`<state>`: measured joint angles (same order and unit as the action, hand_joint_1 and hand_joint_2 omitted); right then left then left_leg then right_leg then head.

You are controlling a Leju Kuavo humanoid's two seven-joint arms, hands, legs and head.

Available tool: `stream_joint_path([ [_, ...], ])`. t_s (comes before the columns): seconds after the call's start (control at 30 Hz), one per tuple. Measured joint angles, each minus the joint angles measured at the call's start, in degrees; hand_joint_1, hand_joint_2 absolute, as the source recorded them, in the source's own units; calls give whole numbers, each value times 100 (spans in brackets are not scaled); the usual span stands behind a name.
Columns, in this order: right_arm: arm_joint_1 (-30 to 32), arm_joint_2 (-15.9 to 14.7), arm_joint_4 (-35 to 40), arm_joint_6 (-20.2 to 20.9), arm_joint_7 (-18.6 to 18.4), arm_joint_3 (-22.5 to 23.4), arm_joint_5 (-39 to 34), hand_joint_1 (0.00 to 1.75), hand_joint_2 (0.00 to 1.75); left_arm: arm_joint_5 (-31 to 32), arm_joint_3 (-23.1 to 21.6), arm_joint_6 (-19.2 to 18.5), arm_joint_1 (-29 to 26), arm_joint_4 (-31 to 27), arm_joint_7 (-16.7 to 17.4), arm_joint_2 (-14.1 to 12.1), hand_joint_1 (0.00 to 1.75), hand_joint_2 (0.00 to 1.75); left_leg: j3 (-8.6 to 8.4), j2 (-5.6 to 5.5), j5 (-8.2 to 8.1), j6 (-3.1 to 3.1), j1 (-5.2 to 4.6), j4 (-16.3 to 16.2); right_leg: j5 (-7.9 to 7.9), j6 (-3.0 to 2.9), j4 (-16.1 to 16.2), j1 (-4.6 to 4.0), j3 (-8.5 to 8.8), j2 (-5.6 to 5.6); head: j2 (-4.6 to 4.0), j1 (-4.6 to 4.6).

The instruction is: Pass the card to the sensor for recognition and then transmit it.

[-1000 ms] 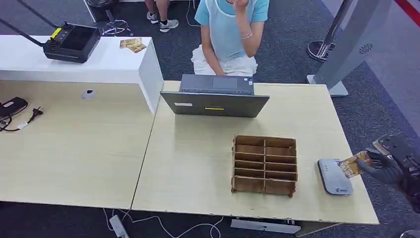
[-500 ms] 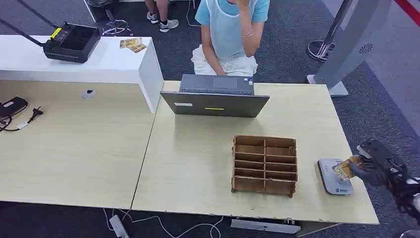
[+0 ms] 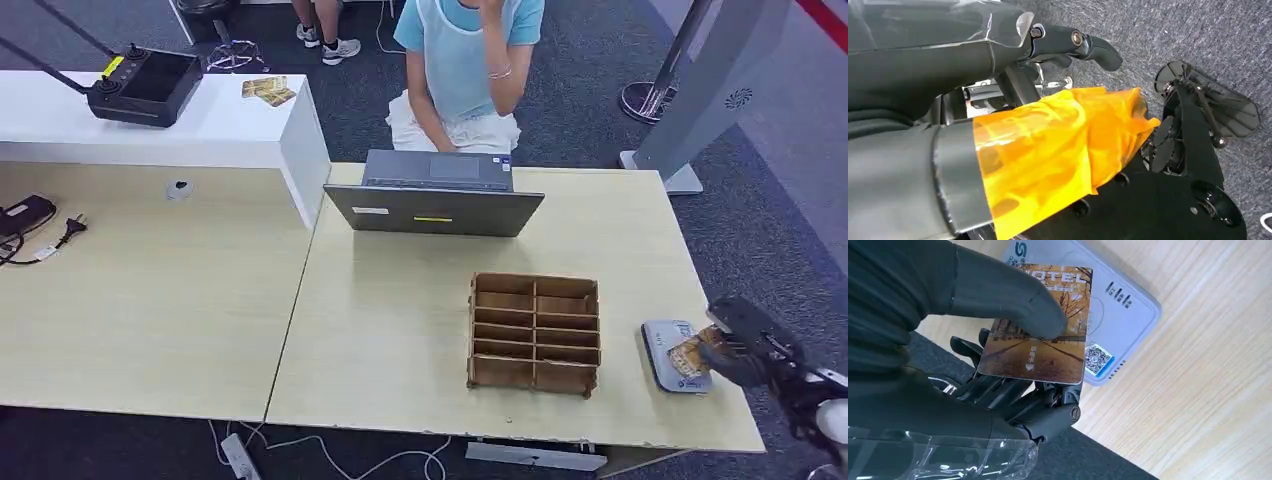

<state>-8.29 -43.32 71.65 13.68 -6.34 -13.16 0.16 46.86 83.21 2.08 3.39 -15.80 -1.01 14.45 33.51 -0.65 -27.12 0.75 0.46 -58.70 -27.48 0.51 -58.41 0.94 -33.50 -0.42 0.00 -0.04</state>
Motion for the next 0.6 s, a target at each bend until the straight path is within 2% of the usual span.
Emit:
stream_joint_path([
  [0.27, -2, 101, -9, -76, -22, -63, 240, 175, 175, 0, 0, 2, -1, 0, 4, 0, 0, 0, 0, 0, 0, 0, 1, 0, 0, 0, 0, -1, 0, 0, 0, 0],
  [0.6, -1, 332, -9, -391, -35, -50, 736, 175, 175, -46, 2, 11, -2, 0, 2, 0, 0, 0, -1, 0, 0, 0, 1, 0, 0, 0, 0, -1, 1, 0, 0, 0],
])
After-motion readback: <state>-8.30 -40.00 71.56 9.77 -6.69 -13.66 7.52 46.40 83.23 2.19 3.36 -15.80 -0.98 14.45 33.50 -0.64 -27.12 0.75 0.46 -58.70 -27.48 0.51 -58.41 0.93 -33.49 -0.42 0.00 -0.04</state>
